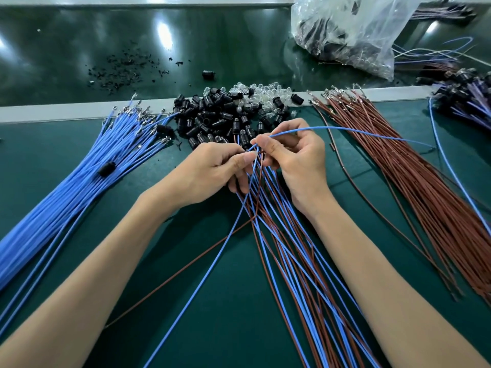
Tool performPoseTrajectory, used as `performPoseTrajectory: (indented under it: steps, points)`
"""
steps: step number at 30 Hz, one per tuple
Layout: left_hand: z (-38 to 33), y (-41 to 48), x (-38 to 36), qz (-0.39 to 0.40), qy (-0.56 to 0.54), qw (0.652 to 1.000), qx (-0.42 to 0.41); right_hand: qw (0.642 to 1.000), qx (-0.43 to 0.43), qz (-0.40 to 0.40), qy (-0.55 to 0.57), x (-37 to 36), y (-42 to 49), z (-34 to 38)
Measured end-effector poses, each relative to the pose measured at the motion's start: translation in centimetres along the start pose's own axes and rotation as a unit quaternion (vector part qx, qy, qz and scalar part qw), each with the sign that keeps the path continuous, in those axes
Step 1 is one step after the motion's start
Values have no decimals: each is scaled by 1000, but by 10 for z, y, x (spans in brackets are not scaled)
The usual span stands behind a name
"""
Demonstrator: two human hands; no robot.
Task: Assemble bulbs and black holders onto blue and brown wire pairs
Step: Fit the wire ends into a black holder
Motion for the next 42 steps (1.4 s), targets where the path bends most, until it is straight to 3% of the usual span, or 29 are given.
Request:
performPoseTrajectory:
  steps: [18, 28, 42]
  points:
    - [1, 0, 2, -14, 17, 1000, -15, 999, -27, 27, 7, -2, 0, -3]
    - [-5, 2, 3, -25, -57, 998, -28, 1000, 17, -19, 18, 5, -1, 4]
    - [0, 1, 4, -43, -37, 998, -17, 996, 9, 63, -63, -10, -3, 2]
Point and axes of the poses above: each hand's wrist, its own y-axis towards the middle knuckle, its own x-axis out of the back of the hand, z = x × y, the point moved 9 cm from there along y, towards the middle knuckle, and after that the axes turned 7 degrees about y, right-handed, at the moved point
